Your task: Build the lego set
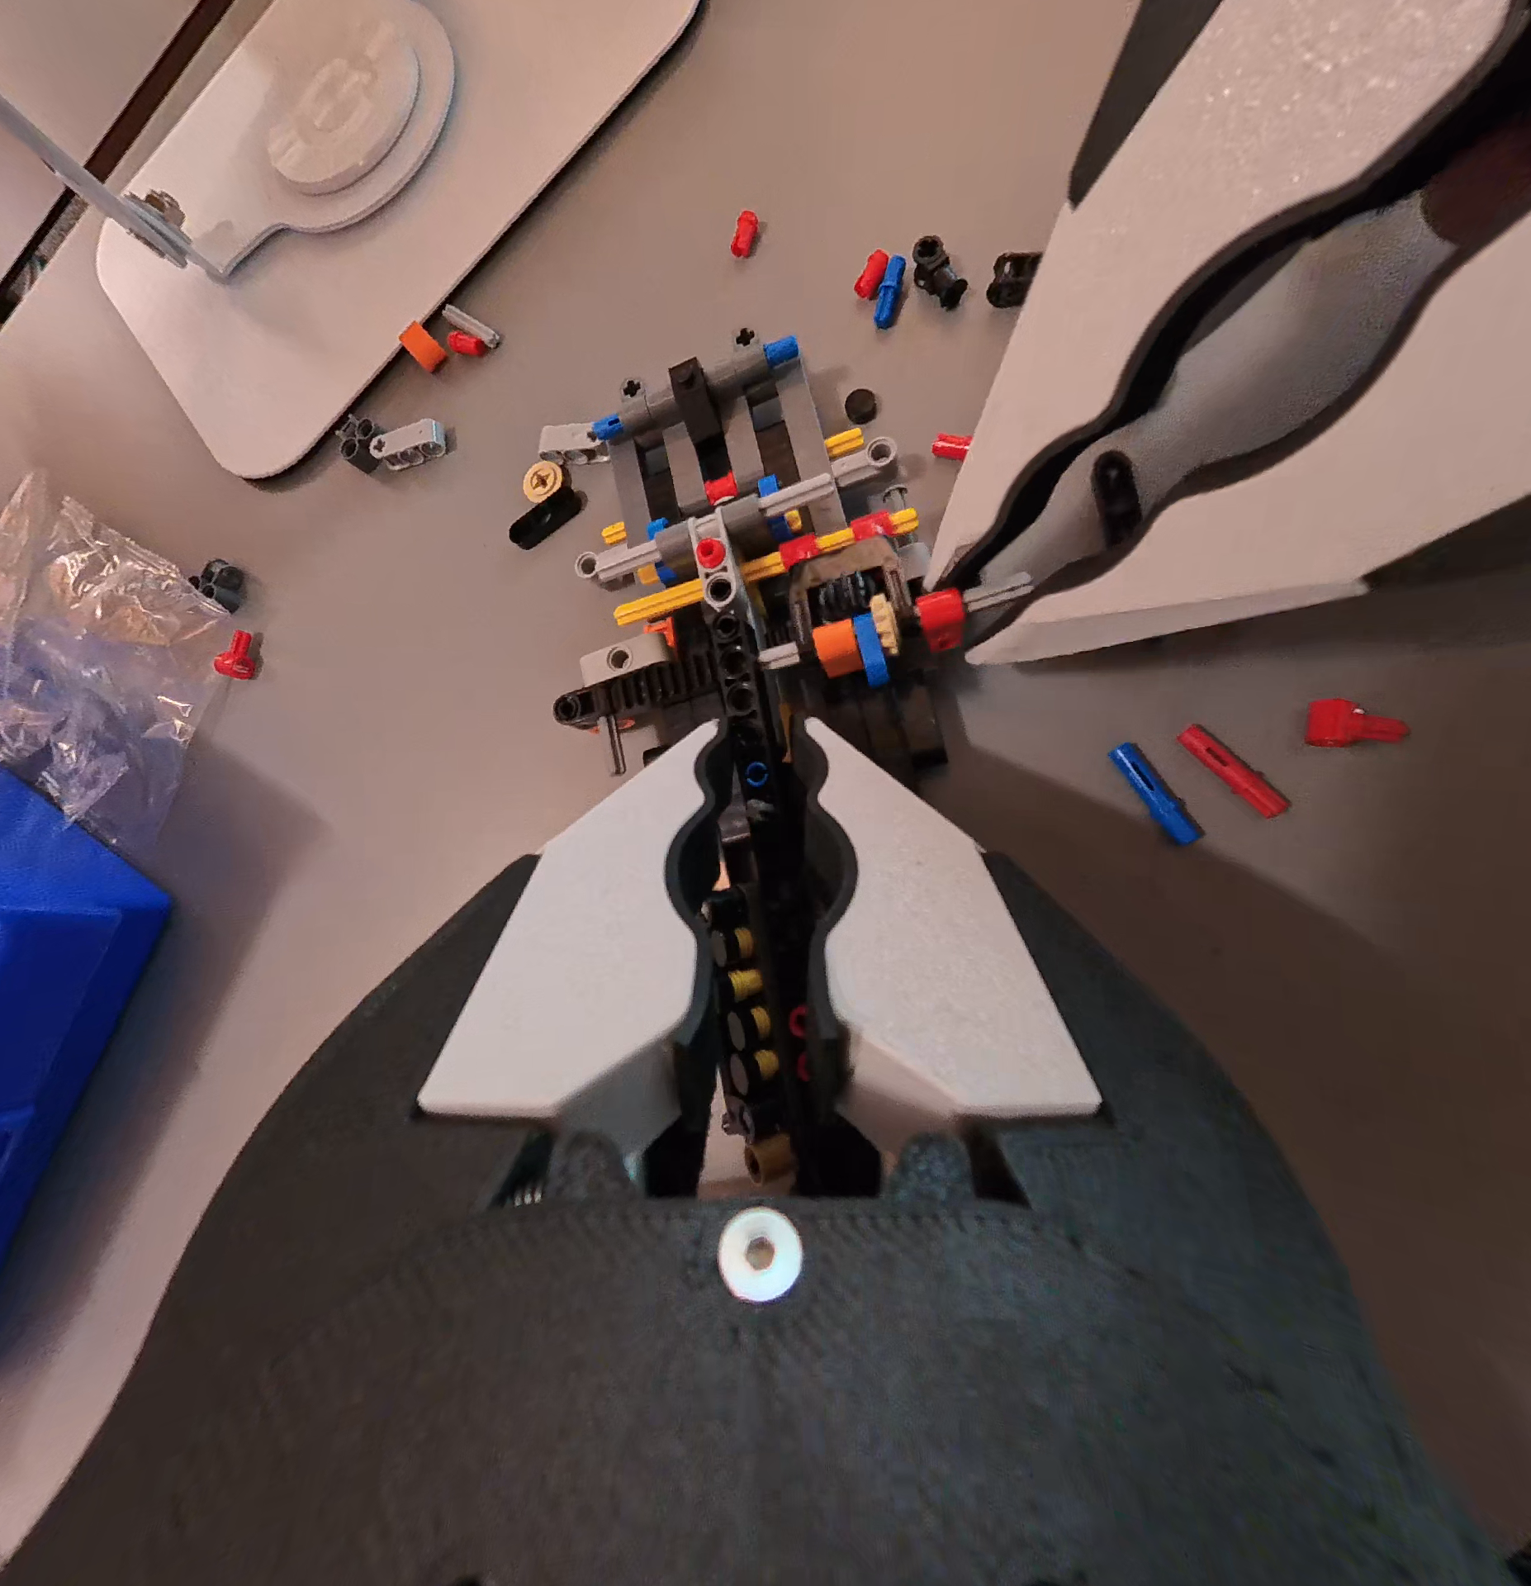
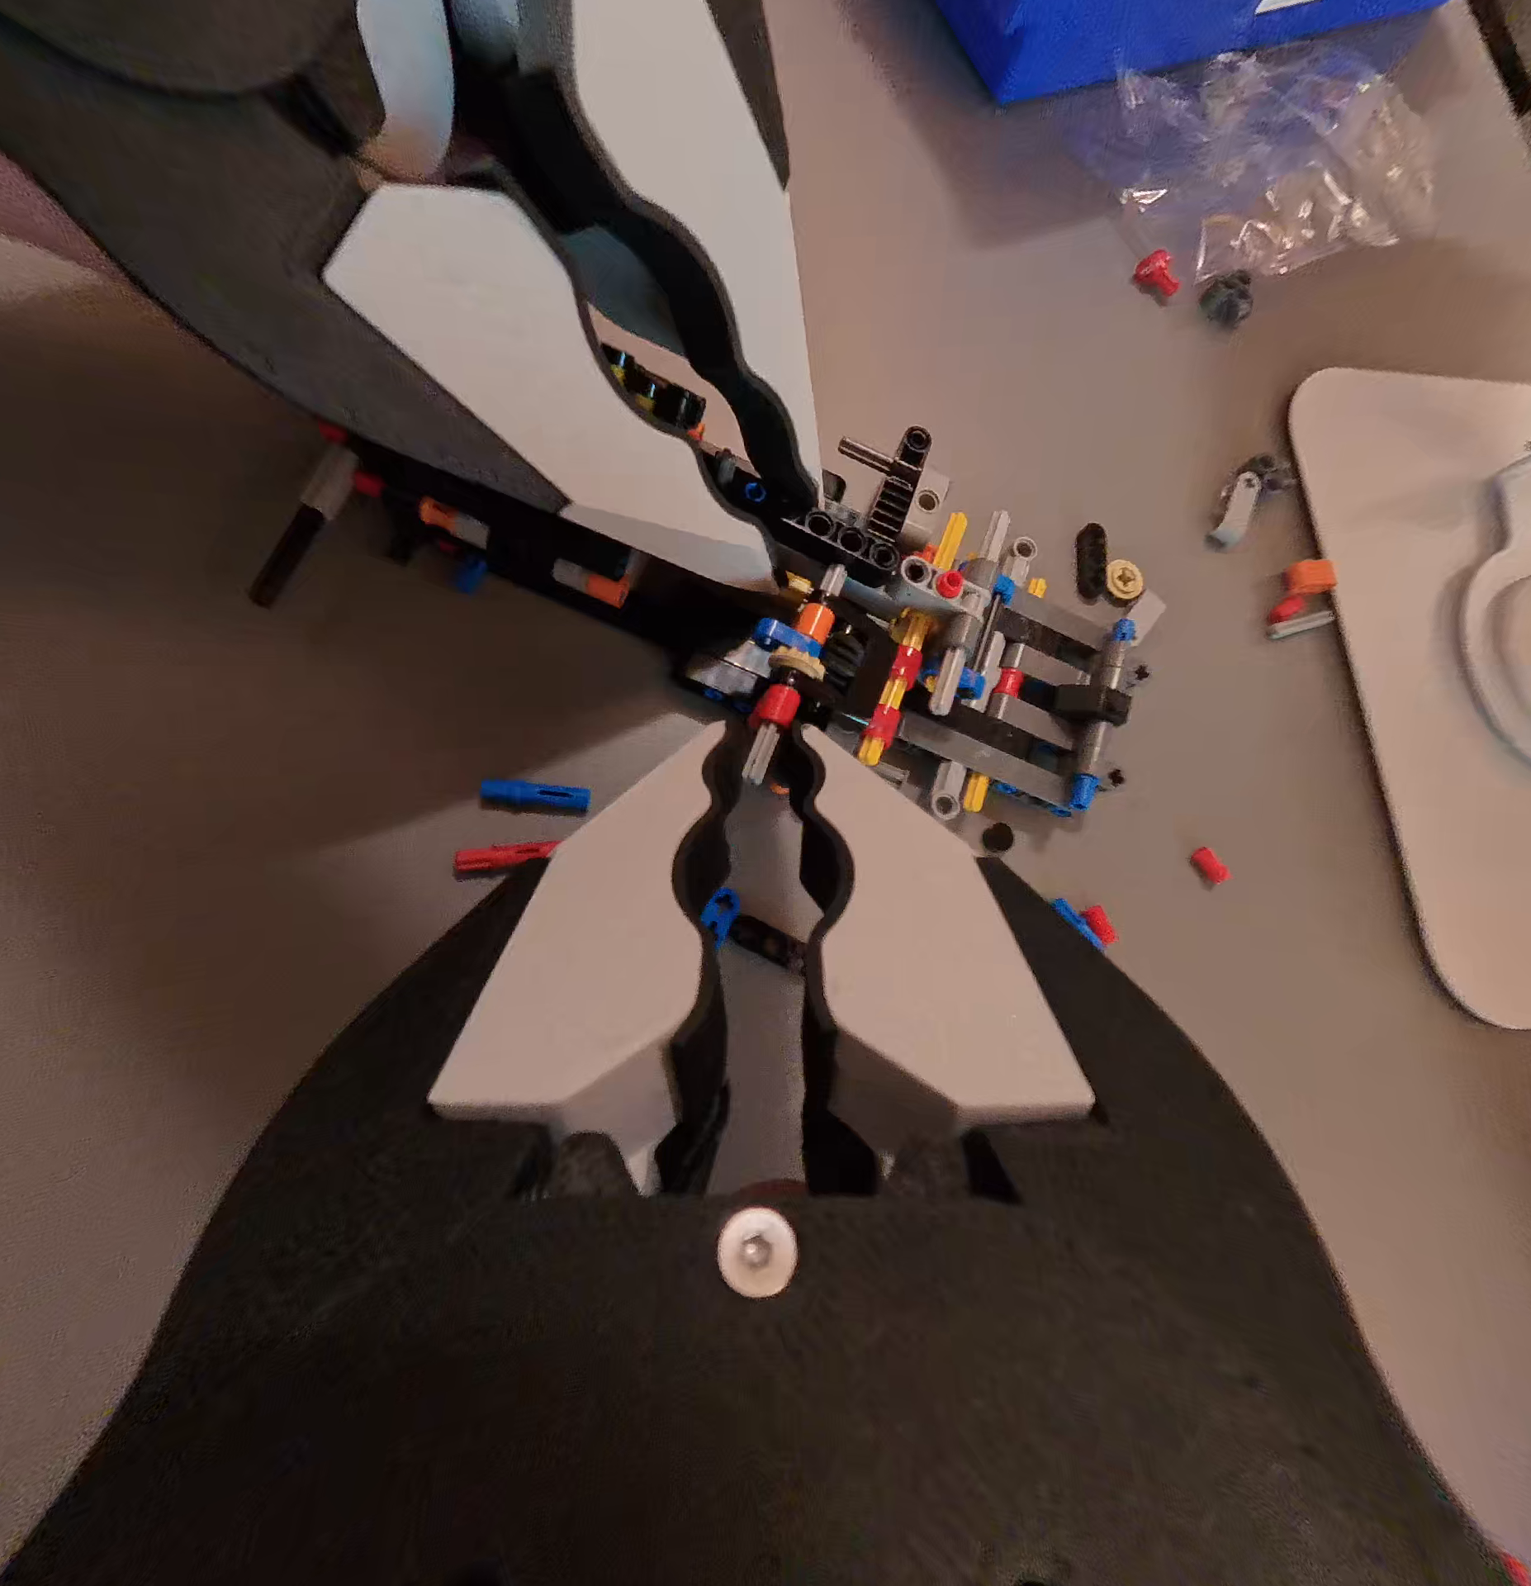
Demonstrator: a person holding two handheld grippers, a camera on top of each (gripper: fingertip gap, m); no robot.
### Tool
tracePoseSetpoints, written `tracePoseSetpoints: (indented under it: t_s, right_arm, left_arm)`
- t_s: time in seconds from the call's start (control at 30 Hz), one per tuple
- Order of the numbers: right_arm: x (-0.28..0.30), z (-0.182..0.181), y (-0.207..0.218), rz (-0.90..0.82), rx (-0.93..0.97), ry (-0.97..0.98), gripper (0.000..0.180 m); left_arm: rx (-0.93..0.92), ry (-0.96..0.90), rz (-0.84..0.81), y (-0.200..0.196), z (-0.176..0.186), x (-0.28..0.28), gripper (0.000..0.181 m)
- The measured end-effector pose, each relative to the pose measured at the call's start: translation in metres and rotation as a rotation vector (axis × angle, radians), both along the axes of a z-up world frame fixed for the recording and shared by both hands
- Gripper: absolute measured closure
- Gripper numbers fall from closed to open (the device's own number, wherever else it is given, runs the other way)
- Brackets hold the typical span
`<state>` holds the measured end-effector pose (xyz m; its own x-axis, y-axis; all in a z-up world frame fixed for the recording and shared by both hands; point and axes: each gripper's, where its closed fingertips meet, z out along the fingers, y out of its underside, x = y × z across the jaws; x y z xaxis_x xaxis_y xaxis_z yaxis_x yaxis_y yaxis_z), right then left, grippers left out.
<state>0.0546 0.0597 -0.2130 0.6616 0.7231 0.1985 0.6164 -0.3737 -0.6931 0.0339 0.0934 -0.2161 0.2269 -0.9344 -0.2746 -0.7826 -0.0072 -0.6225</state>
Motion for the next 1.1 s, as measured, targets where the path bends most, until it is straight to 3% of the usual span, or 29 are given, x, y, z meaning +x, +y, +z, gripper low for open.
tracePoseSetpoints:
  t_s: [0.3,0.5,0.6,0.87,1.1]
  right_arm:
    - [-0.001,0.000,-0.002,0.008,0.097,-0.124,0.162]
    - [0.010,0.010,-0.006,0.010,0.049,-0.006,0.148]
    - [0.023,0.006,-0.004,0.003,-0.059,0.099,0.134]
    - [0.020,-0.001,-0.005,0.124,-0.156,0.222,0.130]
    - [0.027,-0.007,-0.005,0.173,-0.172,0.215,0.134]
  left_arm:
    - [0.005,0.000,-0.001,0.001,0.000,0.000,0.170]
    - [0.006,-0.006,-0.014,0.001,0.001,-0.001,0.163]
    - [0.001,-0.002,-0.025,0.001,0.002,-0.001,0.154]
    - [-0.029,-0.022,-0.059,-0.009,0.014,0.003,0.130]
    - [-0.056,0.026,-0.072,-0.023,0.011,0.016,0.107]
